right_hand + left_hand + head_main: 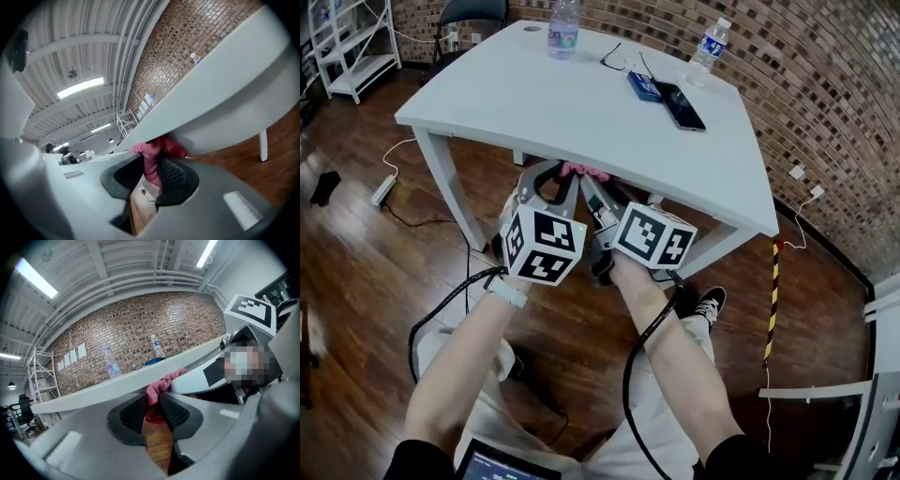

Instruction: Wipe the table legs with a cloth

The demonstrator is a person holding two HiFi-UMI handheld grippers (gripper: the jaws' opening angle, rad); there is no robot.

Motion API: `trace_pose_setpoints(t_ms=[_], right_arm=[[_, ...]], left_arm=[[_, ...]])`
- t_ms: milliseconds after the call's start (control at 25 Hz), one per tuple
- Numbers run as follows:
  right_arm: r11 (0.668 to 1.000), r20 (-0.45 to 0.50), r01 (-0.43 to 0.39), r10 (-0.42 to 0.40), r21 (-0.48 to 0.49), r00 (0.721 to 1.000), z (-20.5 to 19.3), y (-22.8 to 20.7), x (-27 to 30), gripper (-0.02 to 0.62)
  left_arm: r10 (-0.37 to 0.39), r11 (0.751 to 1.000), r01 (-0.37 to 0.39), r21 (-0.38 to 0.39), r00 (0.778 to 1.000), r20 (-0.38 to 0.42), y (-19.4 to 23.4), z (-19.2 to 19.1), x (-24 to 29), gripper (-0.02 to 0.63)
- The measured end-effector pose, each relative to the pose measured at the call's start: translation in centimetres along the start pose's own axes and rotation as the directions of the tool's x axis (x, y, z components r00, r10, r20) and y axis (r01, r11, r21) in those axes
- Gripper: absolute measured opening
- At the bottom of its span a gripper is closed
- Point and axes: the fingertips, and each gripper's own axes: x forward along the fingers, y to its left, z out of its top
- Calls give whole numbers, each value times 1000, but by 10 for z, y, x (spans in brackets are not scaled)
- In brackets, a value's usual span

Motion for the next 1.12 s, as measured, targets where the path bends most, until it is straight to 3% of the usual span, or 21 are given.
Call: trace_pose_setpoints(t_ms=[200, 400, 720, 880, 1120], right_arm=[[998, 5, 28, -27, -48, 1000, -20, 41, 67, 77], [999, 18, 37, -36, -34, 999, -44, 81, 128, 77], [999, 7, 19, -19, -39, 1000, -73, 140, 216, 75], [999, 20, 28, -28, -38, 999, -80, 152, 233, 74], [999, 38, 45, -44, -27, 998, -76, 144, 220, 71]], left_arm=[[-8, 1000, 8, -24, 1000, 5, 74, -33, -11, 83], [-22, 999, 22, -41, 1000, 10, 143, -64, -22, 83], [26, 994, -25, -109, 1000, 5, 245, -104, -44, 83], [15, 992, -14, -129, 1000, 14, 265, -111, -47, 80], [-5, 988, 8, -153, 1000, 17, 249, -109, -44, 63]])
